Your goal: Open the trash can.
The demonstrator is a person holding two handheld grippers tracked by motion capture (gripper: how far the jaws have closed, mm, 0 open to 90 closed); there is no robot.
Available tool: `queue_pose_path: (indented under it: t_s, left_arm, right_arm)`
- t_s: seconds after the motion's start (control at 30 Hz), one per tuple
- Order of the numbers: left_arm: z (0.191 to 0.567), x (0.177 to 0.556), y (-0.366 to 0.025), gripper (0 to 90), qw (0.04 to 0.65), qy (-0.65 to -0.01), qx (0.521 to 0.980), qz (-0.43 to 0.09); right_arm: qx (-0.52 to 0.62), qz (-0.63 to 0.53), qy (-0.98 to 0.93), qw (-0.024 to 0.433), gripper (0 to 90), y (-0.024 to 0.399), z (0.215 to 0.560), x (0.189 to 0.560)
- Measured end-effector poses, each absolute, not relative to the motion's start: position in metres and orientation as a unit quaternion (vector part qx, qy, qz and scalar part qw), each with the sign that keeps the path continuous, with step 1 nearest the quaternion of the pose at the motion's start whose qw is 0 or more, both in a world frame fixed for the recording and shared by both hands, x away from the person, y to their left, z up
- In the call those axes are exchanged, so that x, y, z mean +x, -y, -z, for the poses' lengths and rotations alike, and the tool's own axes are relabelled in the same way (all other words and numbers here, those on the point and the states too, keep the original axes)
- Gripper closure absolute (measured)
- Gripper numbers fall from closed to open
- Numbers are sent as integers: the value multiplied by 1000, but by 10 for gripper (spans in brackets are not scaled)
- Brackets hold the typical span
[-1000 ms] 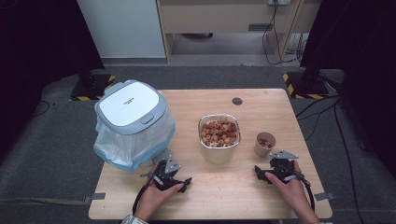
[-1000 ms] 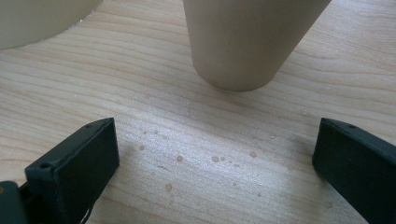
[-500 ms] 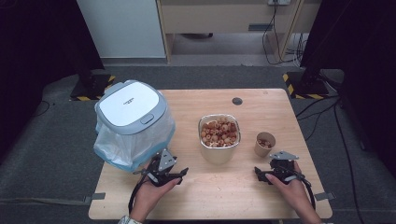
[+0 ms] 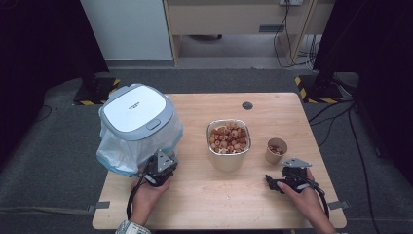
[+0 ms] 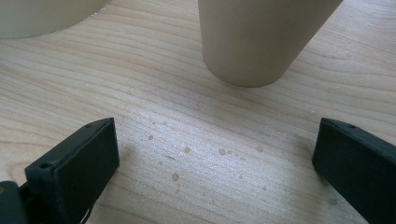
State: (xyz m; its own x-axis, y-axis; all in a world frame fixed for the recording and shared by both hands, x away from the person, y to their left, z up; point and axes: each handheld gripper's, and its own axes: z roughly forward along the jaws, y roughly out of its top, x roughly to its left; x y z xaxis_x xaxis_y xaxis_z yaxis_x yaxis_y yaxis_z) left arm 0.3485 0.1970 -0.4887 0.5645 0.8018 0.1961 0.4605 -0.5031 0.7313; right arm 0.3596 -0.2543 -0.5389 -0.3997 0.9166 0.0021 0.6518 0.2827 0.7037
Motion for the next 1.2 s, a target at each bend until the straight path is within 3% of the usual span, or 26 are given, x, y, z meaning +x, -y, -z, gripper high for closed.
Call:
queue_pose_path:
  t_s: [0.67, 1.2]
  left_arm:
    - [512, 350, -195, 875, 295, -406, 813, -297]
    - [522, 353, -197, 878, 300, -418, 811, -280]
  right_arm:
    - [504, -320, -775, 207, 9, 255, 539, 360]
    - [511, -310, -777, 198, 19, 254, 536, 362]
